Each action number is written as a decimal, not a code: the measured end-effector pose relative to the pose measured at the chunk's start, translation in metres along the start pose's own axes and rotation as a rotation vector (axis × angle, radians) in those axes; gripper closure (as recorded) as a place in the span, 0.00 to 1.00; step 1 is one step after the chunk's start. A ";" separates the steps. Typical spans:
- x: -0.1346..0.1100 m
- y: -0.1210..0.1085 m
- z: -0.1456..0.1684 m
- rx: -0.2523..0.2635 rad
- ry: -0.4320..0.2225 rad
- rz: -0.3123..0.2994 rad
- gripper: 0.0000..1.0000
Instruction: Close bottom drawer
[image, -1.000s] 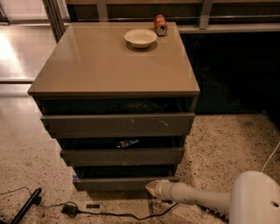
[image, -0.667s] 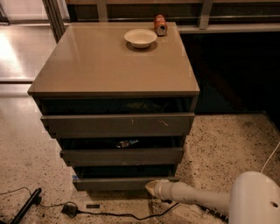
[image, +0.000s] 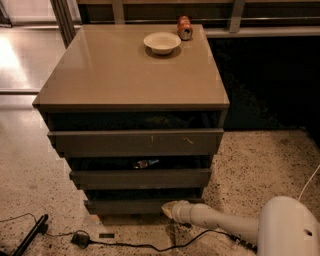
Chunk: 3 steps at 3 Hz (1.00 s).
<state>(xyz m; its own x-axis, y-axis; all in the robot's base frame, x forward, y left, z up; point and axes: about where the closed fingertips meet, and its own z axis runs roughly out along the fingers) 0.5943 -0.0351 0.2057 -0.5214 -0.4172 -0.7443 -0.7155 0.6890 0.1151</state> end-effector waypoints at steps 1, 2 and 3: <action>-0.034 -0.001 0.009 0.007 -0.054 -0.020 1.00; -0.082 0.001 0.019 0.009 -0.130 -0.052 1.00; -0.079 0.002 0.019 0.002 -0.120 -0.054 1.00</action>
Offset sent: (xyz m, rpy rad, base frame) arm 0.0820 0.0697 0.0796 0.0965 -0.2033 0.0307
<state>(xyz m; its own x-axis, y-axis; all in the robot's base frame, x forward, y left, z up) 0.6427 0.0106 0.2529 -0.4231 -0.3802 -0.8225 -0.7398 0.6690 0.0713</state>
